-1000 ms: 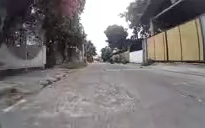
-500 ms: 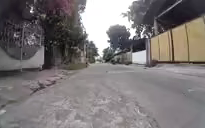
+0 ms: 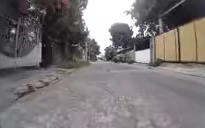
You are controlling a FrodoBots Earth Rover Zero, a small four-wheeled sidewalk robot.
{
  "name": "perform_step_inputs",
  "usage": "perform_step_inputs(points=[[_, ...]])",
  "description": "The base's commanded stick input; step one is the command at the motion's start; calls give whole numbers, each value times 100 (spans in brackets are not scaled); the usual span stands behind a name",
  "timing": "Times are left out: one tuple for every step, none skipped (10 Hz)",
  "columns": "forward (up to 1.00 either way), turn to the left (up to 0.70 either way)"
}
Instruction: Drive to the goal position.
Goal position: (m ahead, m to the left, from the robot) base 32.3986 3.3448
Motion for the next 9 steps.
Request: perform_step_inputs(points=[[100,7],[100,7],[100,7],[100,7],[100,7],[100,7],[100,7],[100,7],[100,7]])
